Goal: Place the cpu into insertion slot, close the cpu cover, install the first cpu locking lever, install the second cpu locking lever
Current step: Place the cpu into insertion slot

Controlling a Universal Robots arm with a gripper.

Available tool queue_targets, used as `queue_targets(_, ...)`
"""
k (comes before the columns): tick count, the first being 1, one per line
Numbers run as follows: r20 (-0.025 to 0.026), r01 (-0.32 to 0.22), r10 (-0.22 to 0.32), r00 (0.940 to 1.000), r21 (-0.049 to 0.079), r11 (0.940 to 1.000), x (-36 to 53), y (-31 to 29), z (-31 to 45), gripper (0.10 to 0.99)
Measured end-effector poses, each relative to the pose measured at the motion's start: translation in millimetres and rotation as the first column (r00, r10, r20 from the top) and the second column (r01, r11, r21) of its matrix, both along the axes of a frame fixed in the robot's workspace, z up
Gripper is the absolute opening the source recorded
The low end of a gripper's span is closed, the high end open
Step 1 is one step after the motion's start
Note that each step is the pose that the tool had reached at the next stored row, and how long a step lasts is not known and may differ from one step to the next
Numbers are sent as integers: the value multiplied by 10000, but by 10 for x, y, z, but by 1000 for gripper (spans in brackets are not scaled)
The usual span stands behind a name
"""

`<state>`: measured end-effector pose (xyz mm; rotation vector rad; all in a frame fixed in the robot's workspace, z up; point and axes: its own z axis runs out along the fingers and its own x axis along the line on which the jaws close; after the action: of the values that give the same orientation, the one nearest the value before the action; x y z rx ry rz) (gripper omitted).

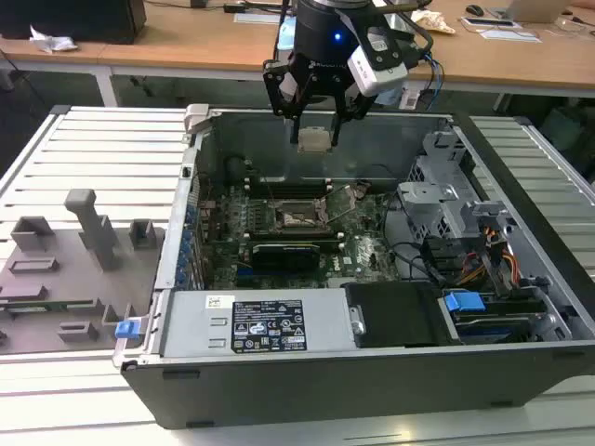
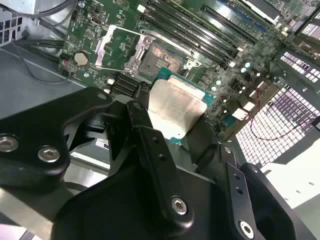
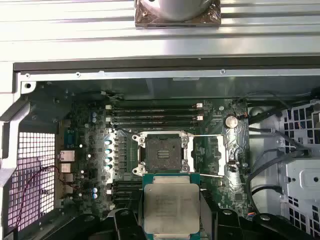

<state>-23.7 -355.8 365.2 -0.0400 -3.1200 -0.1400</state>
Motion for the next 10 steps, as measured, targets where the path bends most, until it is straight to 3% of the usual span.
queue_targets(10, 0, 32, -32, 10000, 0, 10000, 0, -17, 0, 541)
